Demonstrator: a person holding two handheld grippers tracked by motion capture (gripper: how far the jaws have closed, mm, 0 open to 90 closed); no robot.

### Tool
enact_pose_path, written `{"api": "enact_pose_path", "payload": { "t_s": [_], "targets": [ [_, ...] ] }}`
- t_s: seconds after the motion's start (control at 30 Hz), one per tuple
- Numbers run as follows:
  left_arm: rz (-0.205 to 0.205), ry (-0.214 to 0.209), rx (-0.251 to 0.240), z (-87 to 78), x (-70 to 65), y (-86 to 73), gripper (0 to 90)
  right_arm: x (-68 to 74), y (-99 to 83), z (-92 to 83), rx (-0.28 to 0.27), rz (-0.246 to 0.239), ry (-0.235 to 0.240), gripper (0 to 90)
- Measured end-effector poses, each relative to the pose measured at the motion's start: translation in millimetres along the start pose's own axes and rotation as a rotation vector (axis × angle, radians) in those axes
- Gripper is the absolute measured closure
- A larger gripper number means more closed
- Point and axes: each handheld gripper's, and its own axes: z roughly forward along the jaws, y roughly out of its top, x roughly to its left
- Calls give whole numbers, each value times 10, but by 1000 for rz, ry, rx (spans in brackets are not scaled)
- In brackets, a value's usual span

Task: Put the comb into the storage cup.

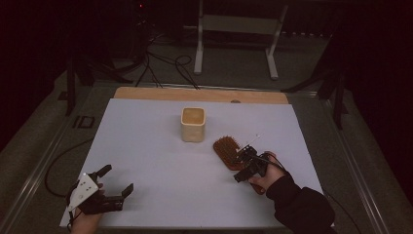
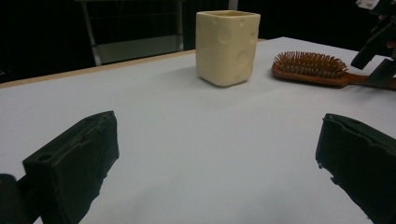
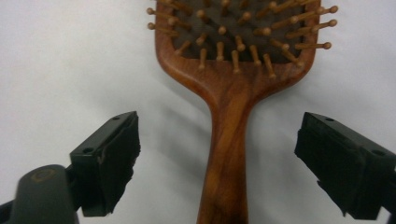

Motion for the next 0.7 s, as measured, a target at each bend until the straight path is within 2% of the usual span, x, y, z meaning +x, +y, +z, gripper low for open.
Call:
{"api": "enact_pose_path", "payload": {
  "t_s": [0.33,0.5,0.7],
  "targets": [
    [-3,0,-3,-5,4,1,2,2,68,0,34,19,-29,360],
    [-6,1,-5,-10,4,2,2,20,91,33,56,18,-45,430],
    [-4,1,-6,-12,4,3,2,8,108,65,72,38,-50,539]
  ]
}}
